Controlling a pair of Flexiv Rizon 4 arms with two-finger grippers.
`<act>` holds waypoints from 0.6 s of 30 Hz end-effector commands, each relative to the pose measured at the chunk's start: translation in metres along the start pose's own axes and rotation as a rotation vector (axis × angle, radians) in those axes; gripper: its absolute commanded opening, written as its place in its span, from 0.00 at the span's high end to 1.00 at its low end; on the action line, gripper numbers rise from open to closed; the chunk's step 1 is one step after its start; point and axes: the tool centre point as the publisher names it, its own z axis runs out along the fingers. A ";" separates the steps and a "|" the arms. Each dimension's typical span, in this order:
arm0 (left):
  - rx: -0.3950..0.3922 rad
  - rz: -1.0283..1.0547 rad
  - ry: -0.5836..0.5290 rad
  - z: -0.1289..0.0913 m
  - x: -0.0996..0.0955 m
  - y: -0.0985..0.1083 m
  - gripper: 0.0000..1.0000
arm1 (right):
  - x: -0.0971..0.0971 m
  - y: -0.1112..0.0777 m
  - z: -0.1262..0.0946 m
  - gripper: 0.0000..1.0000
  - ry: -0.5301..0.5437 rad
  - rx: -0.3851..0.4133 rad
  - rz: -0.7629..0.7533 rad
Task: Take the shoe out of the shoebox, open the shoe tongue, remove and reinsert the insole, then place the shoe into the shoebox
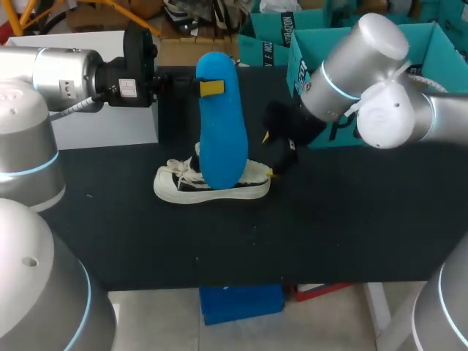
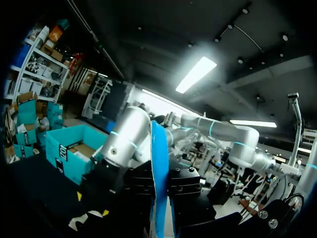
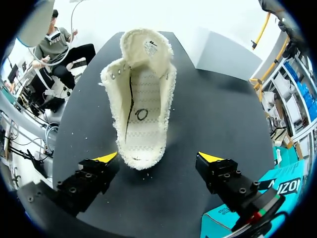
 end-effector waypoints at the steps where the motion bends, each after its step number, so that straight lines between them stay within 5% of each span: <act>1: -0.001 0.000 -0.006 0.001 0.001 0.000 1.00 | -0.005 0.009 -0.003 0.00 0.009 0.211 -0.009; 12: -0.001 0.000 -0.006 0.001 0.001 0.000 1.00 | -0.008 0.024 -0.005 0.00 0.006 0.394 -0.065; 18: -0.001 0.000 -0.006 0.001 0.001 0.000 1.00 | -0.008 0.032 -0.005 0.00 0.005 0.431 -0.082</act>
